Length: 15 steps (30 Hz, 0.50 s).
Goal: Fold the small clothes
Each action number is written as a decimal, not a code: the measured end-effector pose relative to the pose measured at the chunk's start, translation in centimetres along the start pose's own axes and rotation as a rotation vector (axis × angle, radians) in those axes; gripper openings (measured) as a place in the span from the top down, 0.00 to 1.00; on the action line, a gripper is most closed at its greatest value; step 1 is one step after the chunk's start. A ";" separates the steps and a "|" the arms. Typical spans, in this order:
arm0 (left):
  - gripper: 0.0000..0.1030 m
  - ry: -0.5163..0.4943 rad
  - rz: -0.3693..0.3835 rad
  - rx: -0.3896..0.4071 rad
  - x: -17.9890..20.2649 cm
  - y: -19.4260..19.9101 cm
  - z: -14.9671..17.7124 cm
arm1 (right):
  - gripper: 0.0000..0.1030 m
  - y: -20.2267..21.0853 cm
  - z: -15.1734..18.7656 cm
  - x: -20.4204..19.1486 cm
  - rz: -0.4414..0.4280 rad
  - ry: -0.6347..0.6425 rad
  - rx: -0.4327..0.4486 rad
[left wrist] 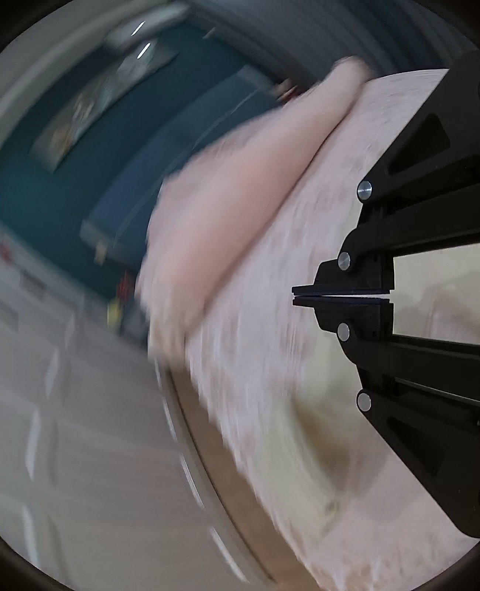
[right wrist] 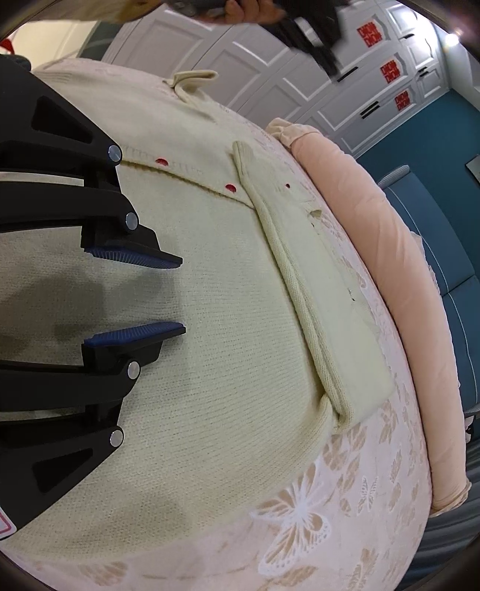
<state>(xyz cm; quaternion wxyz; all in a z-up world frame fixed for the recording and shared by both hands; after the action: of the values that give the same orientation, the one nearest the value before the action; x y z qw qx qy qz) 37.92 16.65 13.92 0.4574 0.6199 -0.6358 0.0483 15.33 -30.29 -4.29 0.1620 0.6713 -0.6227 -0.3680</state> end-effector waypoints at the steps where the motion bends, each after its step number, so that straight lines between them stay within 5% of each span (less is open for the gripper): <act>1: 1.00 -0.066 0.055 -0.032 3.8 -0.2 2.1 | 0.72 0.0 0.0 0.1 -0.009 -0.007 0.003; 5: 1.00 -0.224 0.214 -0.237 15.0 -2.7 13.7 | 0.71 0.1 0.1 0.5 -0.049 -0.034 0.016; 9: 0.96 -0.267 0.169 -0.438 16.9 -5.6 26.3 | 0.68 0.1 0.2 0.8 -0.088 -0.053 0.030; 11: 0.85 -0.234 0.121 -0.468 15.1 -6.5 27.7 | 0.68 0.1 0.3 0.8 -0.090 -0.052 0.031; 13: 0.54 -0.139 0.036 -0.462 11.3 -7.3 26.5 | 0.67 0.1 0.3 0.7 -0.086 -0.047 0.031; 15: 0.52 -0.033 -0.079 -0.367 5.8 -7.4 21.8 | 0.67 0.0 0.3 0.5 -0.077 -0.039 0.028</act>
<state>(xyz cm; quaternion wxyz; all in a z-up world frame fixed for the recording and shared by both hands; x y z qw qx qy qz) 33.73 -3.03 1.28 0.5540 0.5511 -0.6165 -0.0964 15.08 -30.74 -4.61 0.1264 0.6897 -0.6044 -0.3782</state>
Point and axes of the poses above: each gripper's, at about its wrist camera, not at the fingertips, and y roughly against the way its jaws point, x to its right, z to its underside, the point moved 2 cm from there along -y, roughly the way its jaws point, and after that the axes turned 14 degrees about y, right-handed, at the moved point
